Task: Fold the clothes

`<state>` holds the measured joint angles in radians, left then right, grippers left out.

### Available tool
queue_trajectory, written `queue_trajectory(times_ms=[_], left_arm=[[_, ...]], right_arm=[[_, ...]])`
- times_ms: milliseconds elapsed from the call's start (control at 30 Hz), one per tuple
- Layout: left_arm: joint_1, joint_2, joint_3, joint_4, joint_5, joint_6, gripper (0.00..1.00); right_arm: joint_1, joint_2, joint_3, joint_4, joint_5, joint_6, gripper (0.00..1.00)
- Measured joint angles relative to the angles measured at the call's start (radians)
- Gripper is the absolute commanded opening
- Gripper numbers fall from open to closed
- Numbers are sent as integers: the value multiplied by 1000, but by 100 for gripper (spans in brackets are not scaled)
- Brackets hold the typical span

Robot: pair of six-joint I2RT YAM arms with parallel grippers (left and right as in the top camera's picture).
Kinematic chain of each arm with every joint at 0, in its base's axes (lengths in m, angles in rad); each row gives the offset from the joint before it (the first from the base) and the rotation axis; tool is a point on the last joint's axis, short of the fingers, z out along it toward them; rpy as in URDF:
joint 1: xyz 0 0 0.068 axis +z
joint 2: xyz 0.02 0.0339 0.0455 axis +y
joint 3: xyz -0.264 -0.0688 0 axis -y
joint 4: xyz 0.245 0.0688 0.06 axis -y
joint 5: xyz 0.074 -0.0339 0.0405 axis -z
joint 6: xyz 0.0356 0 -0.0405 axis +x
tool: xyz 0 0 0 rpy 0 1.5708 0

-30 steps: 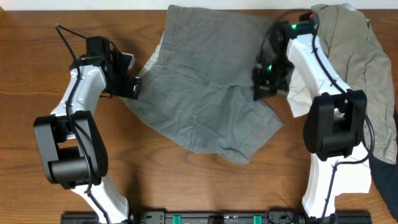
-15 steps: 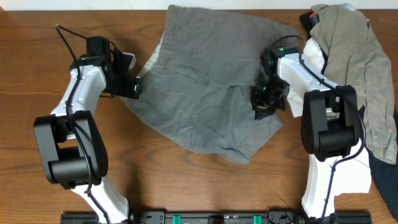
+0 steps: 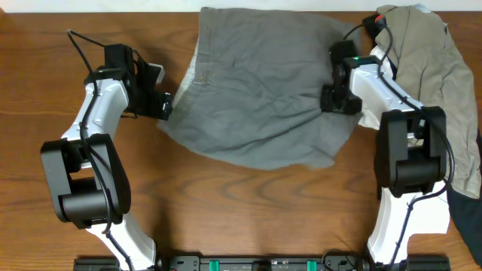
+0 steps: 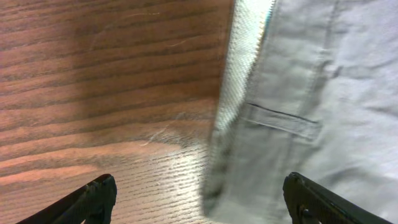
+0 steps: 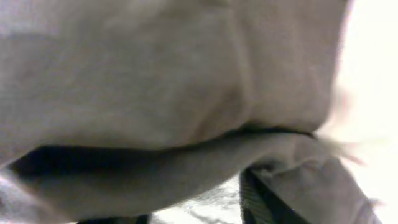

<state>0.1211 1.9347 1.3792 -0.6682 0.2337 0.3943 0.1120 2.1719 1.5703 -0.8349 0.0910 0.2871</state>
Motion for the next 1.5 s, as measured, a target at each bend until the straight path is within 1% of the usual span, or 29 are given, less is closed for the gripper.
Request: queue_trajectory(times_ms=[67,167,233,300,367,433,533,600,667,700,767,833,933,1100,1200,1367,1500], left_arm=[[0,0,0,-1,0,-1,87],[0,0,0,-16,1,-16,87],[0,0,0,-40,10,-33,87],[0,0,-1,-74,40,-51,86],[0,0,-2,-105,90,-63,80],[-1,0,-3,-121,155,-75,69],[-12,0,-8,-109,220,-78,63],[-29,-1,-13,-102,243,-72,59],[-53,-1,-15,-97,260,-59,49],[-69,-1,-16,-94,267,-46,43],[-95,-1,-16,-89,269,-29,36],[-123,-1,-16,-82,256,-17,34],[-156,6,-16,-65,211,-6,26],[-166,73,-16,-56,127,-6,20],[-166,112,-14,-38,75,-37,19],[-168,111,-15,1,-19,-105,19],[-160,110,-15,50,-120,-162,19]], right_arm=[[-24,2,5,12,-11,-49,63],[-42,16,48,-72,-40,-88,73],[-44,32,105,-177,-72,-111,77],[-42,43,186,-286,-130,-150,77],[-41,45,261,-373,-181,-182,77],[-39,45,344,-437,-228,-210,75],[-35,45,428,-486,-270,-232,75],[-33,45,447,-492,-285,-240,75],[-33,45,449,-495,-296,-246,75],[-33,45,449,-498,-299,-248,75],[-33,45,449,-499,-304,-248,74],[-33,45,449,-500,-310,-248,74],[-32,45,449,-500,-319,-248,73],[-32,45,449,-499,-327,-247,73],[-24,45,449,-499,-332,-247,72],[8,45,449,-507,-345,-246,73],[30,45,449,-527,-346,-246,73]])
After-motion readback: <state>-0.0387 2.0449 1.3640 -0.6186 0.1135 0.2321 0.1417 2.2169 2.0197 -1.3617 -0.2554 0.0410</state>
